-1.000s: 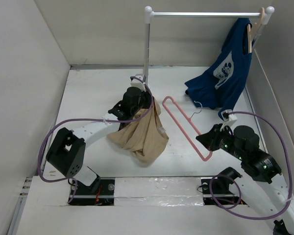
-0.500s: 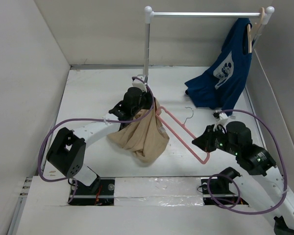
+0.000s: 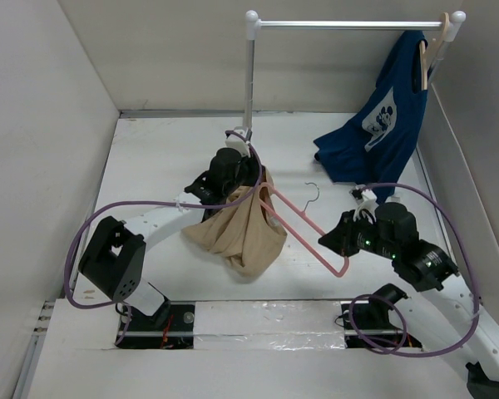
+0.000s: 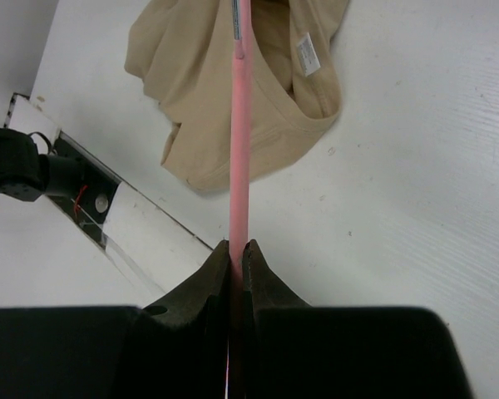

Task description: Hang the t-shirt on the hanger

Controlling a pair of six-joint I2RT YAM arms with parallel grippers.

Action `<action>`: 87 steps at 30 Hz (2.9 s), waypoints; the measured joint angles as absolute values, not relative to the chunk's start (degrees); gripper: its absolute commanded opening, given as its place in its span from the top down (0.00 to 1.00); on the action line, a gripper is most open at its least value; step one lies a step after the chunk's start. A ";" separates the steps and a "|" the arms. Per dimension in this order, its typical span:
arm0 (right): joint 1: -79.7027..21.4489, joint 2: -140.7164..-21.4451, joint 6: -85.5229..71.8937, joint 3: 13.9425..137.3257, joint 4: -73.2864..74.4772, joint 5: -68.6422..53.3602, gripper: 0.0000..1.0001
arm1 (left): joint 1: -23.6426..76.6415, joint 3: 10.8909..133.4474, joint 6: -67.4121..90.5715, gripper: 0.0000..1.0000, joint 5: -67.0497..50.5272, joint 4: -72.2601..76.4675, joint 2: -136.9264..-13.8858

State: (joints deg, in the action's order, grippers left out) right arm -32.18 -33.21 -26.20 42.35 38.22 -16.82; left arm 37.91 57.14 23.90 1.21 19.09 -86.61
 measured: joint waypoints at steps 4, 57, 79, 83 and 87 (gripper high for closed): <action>-33.34 -35.29 -26.24 41.71 36.42 -15.03 1.00 | 39.27 57.01 24.27 1.00 2.00 19.00 -86.11; -71.40 -47.81 -30.57 44.73 6.90 35.97 1.00 | 40.12 55.81 27.51 1.00 4.47 8.34 -49.28; -69.71 -42.00 -18.63 42.83 2.26 41.04 1.00 | 40.42 47.57 24.21 0.30 -3.57 15.62 -49.47; -69.23 -36.77 -18.04 44.82 6.22 38.46 1.00 | 40.38 47.79 24.36 0.30 3.42 20.60 -50.68; -68.25 -33.39 -17.87 47.03 9.65 36.27 1.00 | 38.87 49.93 23.62 0.30 5.02 22.68 -56.69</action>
State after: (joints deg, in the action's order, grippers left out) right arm -68.25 -33.39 -17.87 47.03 9.65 36.27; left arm 38.87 49.93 23.62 5.02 22.68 -56.69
